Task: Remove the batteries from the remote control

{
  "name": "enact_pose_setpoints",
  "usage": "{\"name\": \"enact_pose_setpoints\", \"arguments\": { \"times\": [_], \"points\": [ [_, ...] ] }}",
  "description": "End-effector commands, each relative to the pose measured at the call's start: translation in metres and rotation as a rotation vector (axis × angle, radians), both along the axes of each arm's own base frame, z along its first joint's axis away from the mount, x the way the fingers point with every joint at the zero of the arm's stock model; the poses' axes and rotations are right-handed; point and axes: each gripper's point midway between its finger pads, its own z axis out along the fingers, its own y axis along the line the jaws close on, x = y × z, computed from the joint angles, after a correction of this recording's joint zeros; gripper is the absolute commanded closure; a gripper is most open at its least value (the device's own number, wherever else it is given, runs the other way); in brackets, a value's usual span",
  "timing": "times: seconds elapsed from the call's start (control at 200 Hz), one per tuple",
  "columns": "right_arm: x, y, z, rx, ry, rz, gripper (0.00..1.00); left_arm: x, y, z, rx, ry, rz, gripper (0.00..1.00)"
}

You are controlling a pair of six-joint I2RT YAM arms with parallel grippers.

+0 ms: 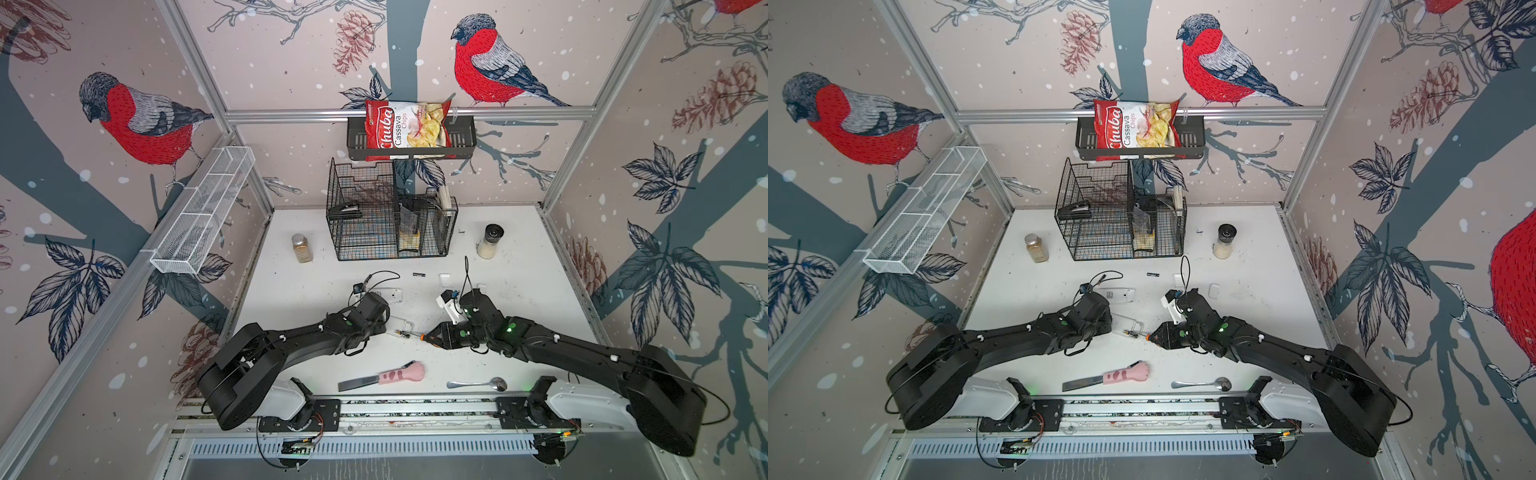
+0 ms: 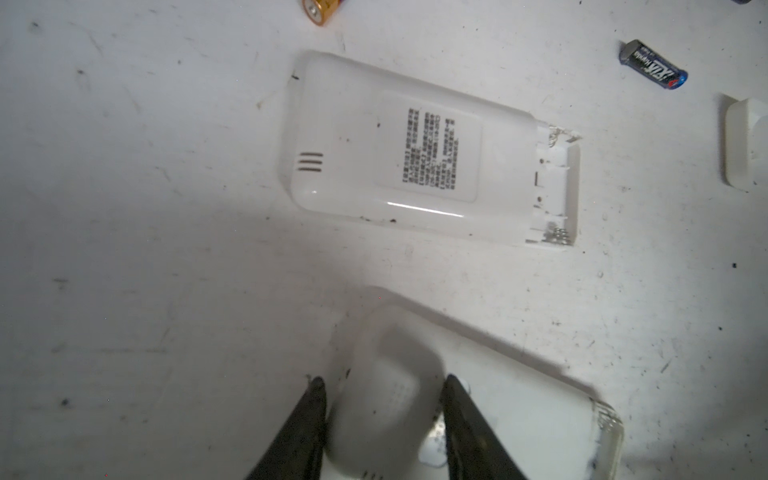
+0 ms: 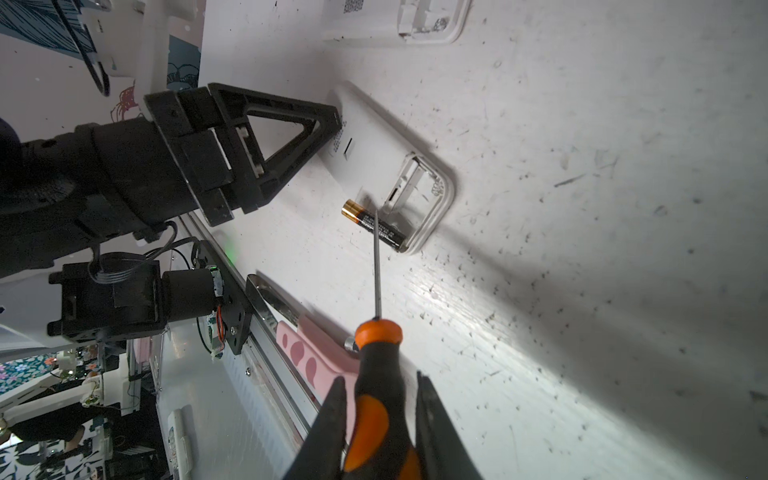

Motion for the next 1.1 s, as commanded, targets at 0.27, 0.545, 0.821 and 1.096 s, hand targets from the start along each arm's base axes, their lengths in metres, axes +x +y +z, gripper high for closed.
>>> {"name": "enact_pose_setpoints", "arguments": {
  "times": [0.27, 0.545, 0.821, 1.096],
  "points": [
    [-0.006, 0.0, 0.0, -0.023, 0.003, 0.007, 1.0, -0.02, 0.018, -0.02, 0.085, 0.092, -0.001, 0.56],
    [0.006, -0.001, 0.014, -0.022, -0.047, -0.034, 1.0, -0.016, 0.014, -0.014, 0.069, 0.078, 0.001, 0.43],
    [0.032, -0.008, 0.017, -0.008, -0.096, -0.126, 1.0, 0.0, 0.013, 0.019, 0.069, 0.002, 0.021, 0.21],
    [0.06, -0.022, 0.012, 0.031, -0.122, -0.249, 1.0, 0.014, 0.016, 0.042, 0.05, -0.058, 0.046, 0.2]
  ]
}}
